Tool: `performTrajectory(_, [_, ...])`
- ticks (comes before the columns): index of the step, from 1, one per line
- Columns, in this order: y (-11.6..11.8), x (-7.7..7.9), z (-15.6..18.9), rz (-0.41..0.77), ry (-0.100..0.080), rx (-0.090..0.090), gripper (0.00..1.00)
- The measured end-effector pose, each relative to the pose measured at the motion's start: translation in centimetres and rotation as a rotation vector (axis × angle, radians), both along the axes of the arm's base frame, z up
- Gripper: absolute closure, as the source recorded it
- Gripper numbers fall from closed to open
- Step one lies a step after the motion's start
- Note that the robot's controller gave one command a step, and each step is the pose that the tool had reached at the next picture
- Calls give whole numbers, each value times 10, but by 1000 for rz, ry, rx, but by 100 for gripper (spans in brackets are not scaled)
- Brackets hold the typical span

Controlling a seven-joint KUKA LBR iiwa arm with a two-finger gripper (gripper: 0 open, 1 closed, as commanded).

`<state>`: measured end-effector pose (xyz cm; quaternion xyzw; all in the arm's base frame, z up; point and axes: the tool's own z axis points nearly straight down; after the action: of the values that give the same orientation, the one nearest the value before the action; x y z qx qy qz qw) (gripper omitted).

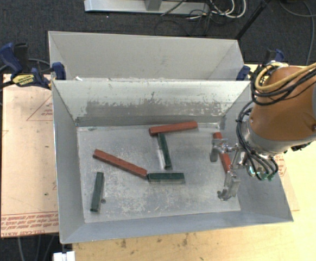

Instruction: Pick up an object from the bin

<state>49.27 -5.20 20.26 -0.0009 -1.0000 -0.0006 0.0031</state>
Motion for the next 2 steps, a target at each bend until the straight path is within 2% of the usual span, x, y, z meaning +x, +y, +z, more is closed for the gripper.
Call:
performTrajectory(1, [74,45,-86,157,-3,3,0])
performTrajectory(2, [85,95,-132,315,-14,1,0])
